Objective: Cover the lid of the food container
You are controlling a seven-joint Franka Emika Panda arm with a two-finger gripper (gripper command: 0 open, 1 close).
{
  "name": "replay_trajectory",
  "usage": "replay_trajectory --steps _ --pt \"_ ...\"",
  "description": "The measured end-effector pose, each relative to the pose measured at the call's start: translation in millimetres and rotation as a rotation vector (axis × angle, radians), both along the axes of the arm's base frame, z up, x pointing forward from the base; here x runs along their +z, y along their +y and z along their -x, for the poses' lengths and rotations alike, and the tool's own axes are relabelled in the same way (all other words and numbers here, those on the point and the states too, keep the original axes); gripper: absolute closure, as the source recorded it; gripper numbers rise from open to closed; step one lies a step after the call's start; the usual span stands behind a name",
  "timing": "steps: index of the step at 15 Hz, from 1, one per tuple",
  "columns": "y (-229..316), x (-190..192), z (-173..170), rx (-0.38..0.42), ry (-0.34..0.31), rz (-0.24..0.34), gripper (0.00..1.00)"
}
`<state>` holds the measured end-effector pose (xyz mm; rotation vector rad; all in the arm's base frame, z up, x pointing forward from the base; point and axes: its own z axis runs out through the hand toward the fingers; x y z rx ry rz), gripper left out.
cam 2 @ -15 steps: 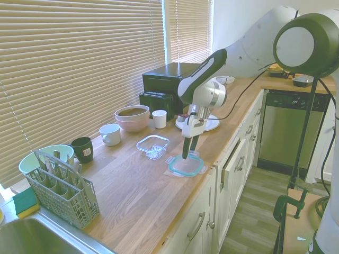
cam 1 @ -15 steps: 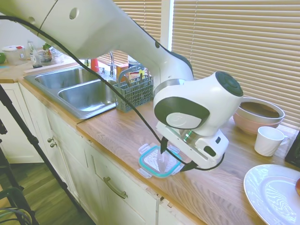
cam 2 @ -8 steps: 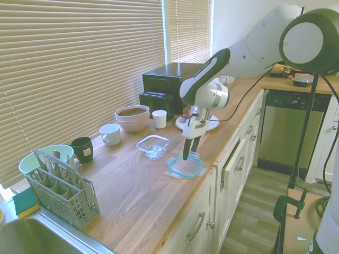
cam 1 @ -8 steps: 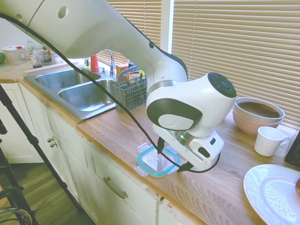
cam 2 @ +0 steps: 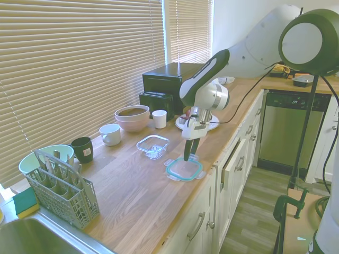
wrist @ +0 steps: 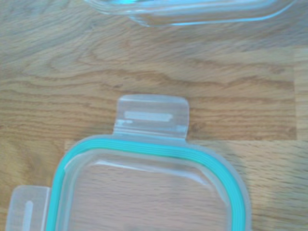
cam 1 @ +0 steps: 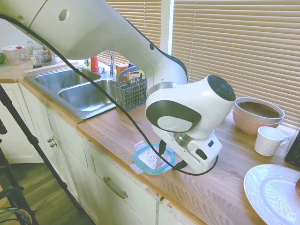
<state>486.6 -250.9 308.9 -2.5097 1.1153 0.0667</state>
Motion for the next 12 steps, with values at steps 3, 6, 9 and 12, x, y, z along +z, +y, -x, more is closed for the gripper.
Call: replay_trajectory --steps 3,6,9,12 --pt "4.4 -2.6 -1.6 -0.012 0.012 -0.009 1.00" --pt "12.4 -4.4 -4.9 -0.024 0.027 -0.018 1.00" --pt "17.8 -4.5 -7.4 -0.032 0.035 -0.022 1.00" --pt "17.9 -3.3 -7.4 -0.041 0.038 -0.024 1.00"
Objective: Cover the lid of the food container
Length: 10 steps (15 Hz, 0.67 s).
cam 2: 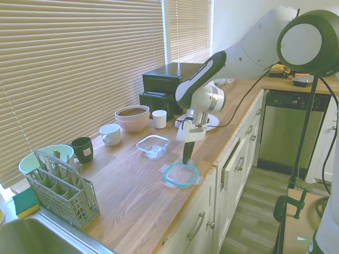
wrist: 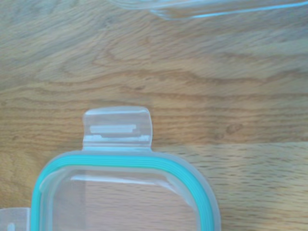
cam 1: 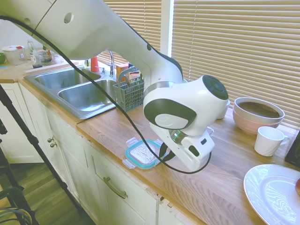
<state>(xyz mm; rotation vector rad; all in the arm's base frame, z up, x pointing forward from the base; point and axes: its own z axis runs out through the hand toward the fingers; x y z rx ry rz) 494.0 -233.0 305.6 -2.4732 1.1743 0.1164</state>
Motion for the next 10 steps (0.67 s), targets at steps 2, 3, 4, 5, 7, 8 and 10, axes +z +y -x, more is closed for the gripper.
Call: replay_trajectory --steps 2,3,4,5,7,8,10 --pt "0.4 2.1 -0.4 -0.006 0.000 0.000 1.00" --pt "0.9 4.9 -0.6 -0.007 -0.002 0.002 1.00" --pt "2.0 9.3 -1.1 -0.007 -0.006 0.006 1.00" --pt "3.3 16.0 -1.4 -0.009 -0.011 0.013 1.00" --pt "6.3 35.6 0.8 -0.016 -0.031 0.027 1.00" --pt "7.3 47.8 3.7 -0.021 -0.044 0.036 1.00" --pt "10.7 77.5 12.3 -0.033 -0.067 0.061 1.00"
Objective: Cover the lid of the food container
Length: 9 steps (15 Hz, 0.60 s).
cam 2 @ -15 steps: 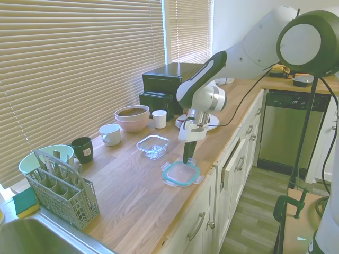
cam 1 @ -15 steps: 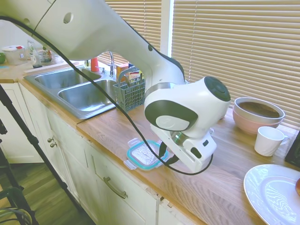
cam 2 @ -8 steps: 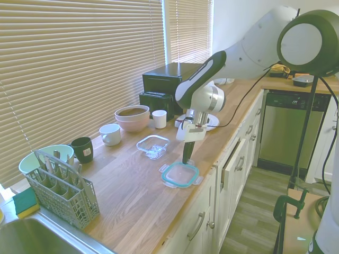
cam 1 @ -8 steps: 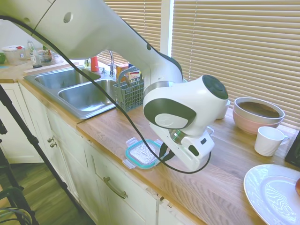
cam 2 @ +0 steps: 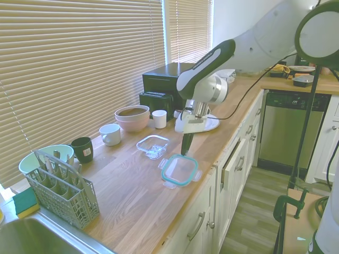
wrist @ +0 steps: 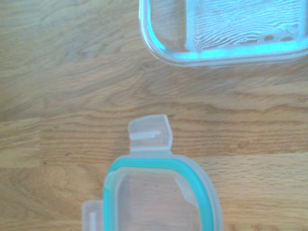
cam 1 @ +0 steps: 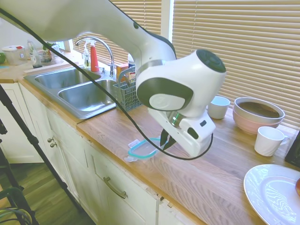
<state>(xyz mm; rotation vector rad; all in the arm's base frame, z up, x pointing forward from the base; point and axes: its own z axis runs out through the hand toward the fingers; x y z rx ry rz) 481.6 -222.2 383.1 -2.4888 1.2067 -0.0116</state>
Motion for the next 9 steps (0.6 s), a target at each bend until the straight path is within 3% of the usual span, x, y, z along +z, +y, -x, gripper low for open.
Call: replay_trajectory --steps 5,9 --pt "13.6 64.4 24.7 -0.009 -0.028 0.046 1.00" --pt "16.1 89.6 34.0 -0.018 -0.033 0.066 1.00"
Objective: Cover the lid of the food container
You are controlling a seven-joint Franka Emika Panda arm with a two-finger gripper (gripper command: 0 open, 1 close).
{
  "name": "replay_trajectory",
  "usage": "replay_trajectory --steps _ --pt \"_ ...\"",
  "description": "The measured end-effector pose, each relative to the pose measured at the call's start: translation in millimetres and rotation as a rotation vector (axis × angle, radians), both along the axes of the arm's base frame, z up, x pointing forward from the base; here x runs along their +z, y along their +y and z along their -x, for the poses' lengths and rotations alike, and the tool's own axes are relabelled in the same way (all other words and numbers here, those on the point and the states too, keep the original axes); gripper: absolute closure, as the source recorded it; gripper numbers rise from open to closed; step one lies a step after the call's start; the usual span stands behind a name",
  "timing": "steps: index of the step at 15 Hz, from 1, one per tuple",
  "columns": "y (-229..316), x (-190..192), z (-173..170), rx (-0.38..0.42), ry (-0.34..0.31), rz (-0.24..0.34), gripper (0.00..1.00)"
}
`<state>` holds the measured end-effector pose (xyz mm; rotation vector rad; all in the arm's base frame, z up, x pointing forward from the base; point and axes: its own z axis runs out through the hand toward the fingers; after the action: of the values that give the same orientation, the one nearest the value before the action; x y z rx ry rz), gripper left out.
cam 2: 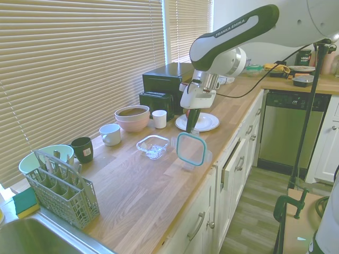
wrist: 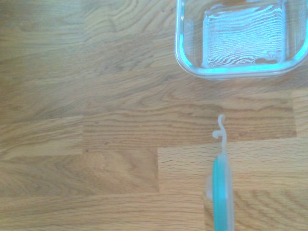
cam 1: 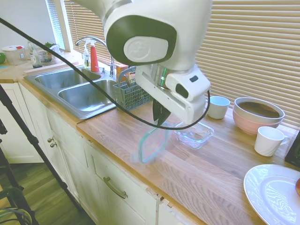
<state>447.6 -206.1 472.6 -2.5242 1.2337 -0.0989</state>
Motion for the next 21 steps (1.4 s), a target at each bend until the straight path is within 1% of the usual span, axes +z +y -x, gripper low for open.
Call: replay_trajectory --steps 3,6,8,13,16,18,21 --pt "-9.2 7.3 3.0 -0.015 -0.001 0.003 1.00" --pt "-33.6 23.5 10.9 -0.043 -0.003 0.000 1.00" --pt "-47.9 33.4 6.9 -0.053 -0.004 0.013 1.00" --pt "-81.2 51.5 -23.5 -0.053 0.027 0.075 1.00" --pt "-97.4 67.8 -44.5 -0.047 0.042 0.098 1.00" --pt "-103.9 68.8 -64.3 -0.038 0.058 0.107 1.00" --pt "-112.1 59.7 -92.6 -0.027 0.083 0.123 1.00"
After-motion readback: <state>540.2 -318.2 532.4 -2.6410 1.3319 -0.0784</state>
